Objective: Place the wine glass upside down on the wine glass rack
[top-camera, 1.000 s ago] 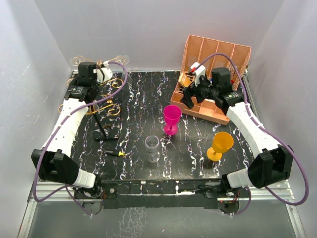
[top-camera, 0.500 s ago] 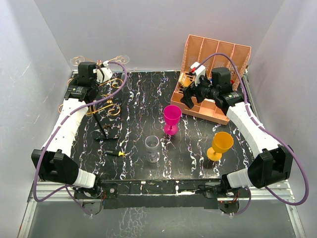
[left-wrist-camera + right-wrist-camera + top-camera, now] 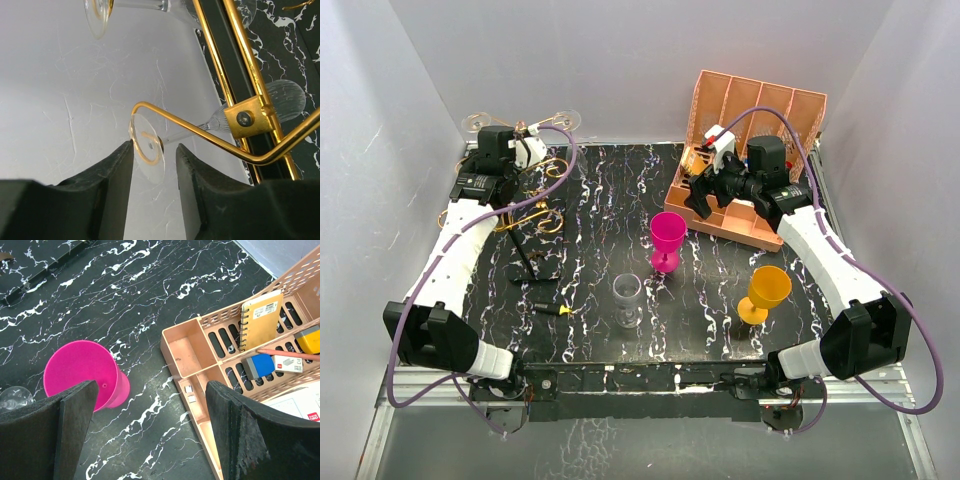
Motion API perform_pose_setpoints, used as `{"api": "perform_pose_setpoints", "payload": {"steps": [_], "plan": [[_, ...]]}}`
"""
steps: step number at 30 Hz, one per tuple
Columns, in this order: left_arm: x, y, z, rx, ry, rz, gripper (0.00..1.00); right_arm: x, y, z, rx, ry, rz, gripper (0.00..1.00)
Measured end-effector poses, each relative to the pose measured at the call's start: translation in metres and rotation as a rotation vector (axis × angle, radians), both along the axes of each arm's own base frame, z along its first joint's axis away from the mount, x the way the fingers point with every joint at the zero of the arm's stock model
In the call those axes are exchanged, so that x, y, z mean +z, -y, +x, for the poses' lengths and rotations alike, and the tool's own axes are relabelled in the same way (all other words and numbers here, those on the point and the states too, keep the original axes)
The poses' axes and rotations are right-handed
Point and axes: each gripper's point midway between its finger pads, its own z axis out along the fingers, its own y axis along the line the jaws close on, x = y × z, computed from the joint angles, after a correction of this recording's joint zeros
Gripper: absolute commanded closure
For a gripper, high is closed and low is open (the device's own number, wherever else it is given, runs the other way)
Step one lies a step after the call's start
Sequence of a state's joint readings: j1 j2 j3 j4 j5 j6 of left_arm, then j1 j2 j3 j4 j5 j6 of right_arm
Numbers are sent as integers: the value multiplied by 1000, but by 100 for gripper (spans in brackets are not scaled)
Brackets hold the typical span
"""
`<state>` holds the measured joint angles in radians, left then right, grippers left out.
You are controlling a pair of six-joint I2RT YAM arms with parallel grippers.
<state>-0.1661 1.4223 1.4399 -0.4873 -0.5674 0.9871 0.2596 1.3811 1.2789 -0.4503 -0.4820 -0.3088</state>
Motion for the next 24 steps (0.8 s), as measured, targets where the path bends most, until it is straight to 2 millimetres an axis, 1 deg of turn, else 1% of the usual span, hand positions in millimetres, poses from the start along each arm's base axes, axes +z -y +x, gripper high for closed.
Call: {"api": "perform_pose_setpoints", "payload": {"steps": [5, 13, 18, 20, 24], "plan": [[2, 0, -2, -1, 5, -2, 54, 0, 0, 1, -1, 2, 1, 2], [12, 1, -9, -1, 41, -28, 38, 1, 0, 0, 7, 1, 8, 2], [10, 11, -10, -28, 37, -106, 32, 1, -1, -1, 14, 0, 11, 2], [16, 17, -9, -43, 54, -153, 31, 0, -2, -1, 17, -4, 13, 2], [28, 31, -7, -78, 94, -259, 28, -6, -5, -1, 33, -27, 17, 7]]}}
